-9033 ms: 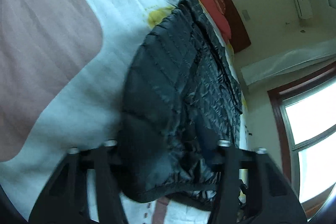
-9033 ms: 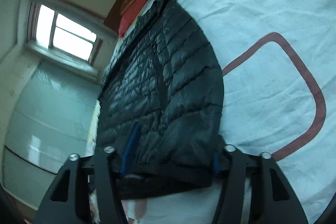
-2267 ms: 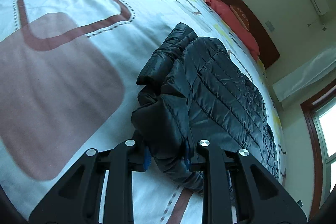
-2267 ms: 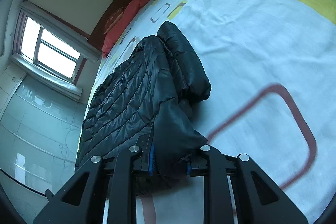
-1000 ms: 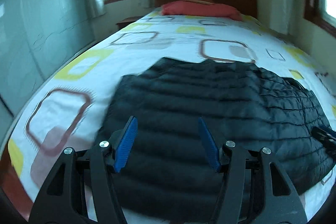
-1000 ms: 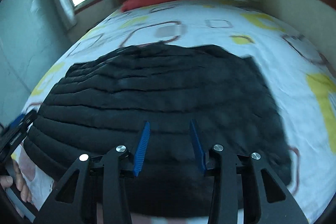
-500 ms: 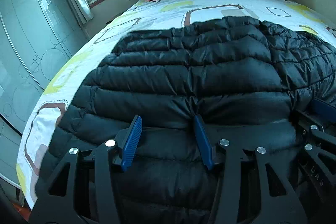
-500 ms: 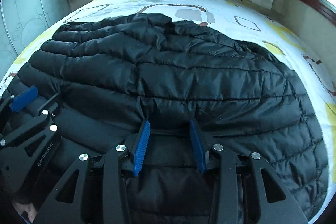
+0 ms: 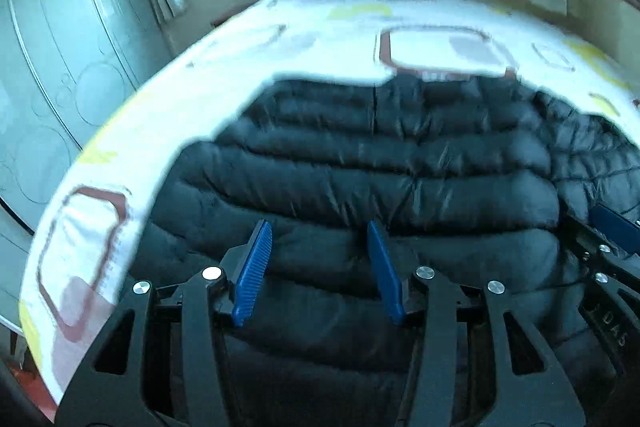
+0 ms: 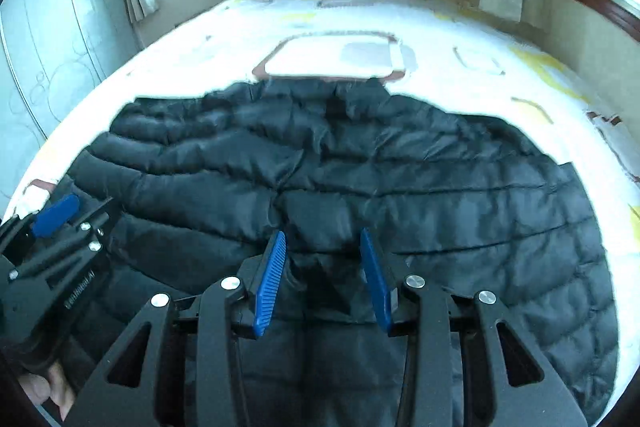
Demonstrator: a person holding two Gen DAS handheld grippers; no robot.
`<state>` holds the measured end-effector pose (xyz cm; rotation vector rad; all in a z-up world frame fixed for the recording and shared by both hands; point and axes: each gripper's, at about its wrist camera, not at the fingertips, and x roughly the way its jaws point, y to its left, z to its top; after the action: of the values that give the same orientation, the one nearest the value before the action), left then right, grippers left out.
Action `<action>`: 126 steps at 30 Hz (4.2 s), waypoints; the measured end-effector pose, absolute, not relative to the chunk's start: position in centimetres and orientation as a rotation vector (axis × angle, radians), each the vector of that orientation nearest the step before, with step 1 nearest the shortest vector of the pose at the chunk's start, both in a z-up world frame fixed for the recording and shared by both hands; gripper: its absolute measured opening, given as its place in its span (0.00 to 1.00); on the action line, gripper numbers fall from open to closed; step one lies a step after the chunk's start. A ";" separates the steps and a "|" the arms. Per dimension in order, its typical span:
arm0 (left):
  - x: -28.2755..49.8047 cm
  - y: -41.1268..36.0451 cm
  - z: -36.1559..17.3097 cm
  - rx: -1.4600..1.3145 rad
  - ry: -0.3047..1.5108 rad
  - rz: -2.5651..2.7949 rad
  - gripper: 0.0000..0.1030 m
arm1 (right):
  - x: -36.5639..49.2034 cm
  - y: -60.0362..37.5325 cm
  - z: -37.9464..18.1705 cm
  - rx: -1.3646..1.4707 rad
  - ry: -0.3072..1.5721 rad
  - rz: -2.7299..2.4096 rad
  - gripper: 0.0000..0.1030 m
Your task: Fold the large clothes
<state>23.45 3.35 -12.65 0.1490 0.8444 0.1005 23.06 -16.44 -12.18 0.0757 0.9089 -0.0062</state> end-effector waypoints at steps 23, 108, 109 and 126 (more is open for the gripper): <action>22.1 4.1 -12.3 0.105 0.820 0.086 0.50 | 21.3 -14.8 -13.0 -0.018 0.861 -0.061 0.42; 23.2 20.8 -16.0 -0.899 0.933 -0.178 0.29 | 20.9 -30.9 -13.6 0.736 0.743 -0.296 0.48; 23.1 20.8 -16.0 -0.902 0.933 -0.179 0.29 | 21.4 -31.0 -14.1 0.755 0.748 -0.291 0.52; 23.1 21.1 -16.6 -0.917 0.937 -0.184 0.29 | 27.4 -29.4 -17.3 0.841 0.782 -0.250 0.62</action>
<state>23.14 21.09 -16.63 -0.9168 0.9365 -0.1844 27.43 -29.45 -17.29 0.8408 0.7819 -0.2502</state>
